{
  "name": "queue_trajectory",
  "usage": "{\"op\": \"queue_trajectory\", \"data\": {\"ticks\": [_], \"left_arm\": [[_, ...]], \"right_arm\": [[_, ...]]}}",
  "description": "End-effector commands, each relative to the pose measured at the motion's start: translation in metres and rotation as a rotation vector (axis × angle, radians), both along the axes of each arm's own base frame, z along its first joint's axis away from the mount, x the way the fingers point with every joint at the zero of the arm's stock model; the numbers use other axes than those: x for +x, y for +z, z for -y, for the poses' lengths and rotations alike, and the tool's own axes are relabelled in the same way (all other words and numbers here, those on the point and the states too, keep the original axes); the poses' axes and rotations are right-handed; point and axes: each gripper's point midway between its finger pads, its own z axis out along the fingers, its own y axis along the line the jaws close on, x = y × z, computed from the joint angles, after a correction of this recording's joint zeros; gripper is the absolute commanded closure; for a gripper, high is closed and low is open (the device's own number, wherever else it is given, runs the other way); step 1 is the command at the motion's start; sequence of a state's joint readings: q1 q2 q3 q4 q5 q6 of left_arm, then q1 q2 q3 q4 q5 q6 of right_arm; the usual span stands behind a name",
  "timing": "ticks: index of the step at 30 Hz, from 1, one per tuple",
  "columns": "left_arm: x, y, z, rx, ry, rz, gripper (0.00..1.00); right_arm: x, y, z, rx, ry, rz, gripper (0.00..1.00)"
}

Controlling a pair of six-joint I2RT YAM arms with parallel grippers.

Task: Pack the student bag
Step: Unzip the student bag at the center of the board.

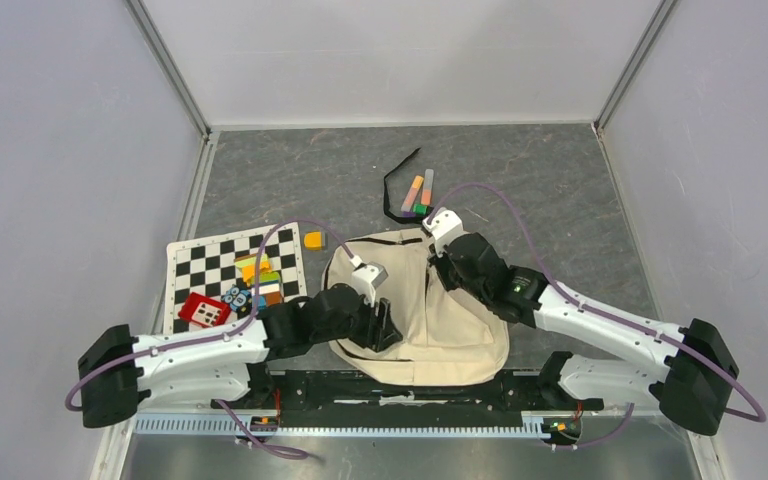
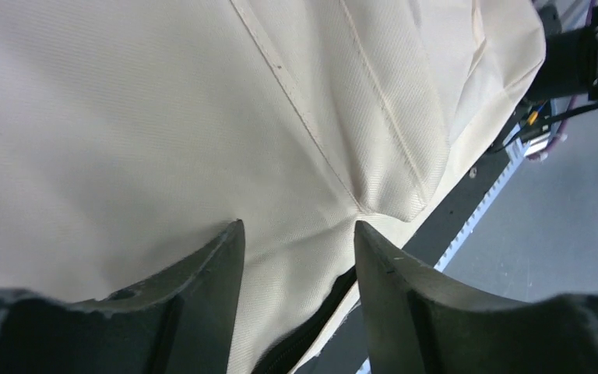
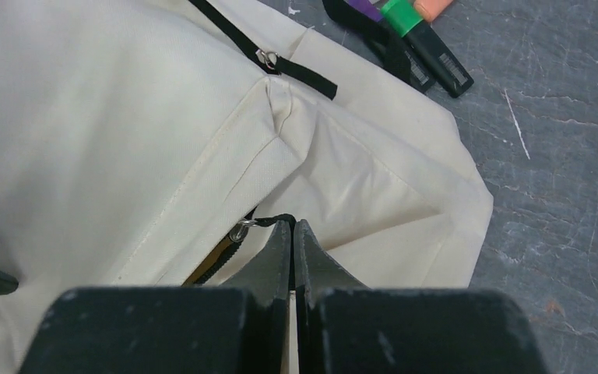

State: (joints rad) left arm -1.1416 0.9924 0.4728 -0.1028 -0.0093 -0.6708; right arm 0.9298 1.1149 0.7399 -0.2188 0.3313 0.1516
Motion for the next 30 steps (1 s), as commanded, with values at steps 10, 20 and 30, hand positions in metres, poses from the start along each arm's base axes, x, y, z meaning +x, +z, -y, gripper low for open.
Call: {"op": "queue_trajectory", "data": {"ticks": [10, 20, 30], "left_arm": [[0.072, 0.070, 0.040, 0.002, 0.244, 0.164, 0.14], [0.093, 0.047, 0.044, 0.132, 0.301, 0.206, 0.62], [0.067, 0.023, 0.047, 0.099, 0.180, 0.127, 0.98]], "right_arm": [[0.017, 0.040, -0.021, 0.124, 0.066, 0.081, 1.00], [0.016, 0.041, -0.015, 0.124, 0.056, 0.089, 1.00], [0.038, 0.045, -0.005, 0.065, -0.053, 0.135, 1.00]]}}
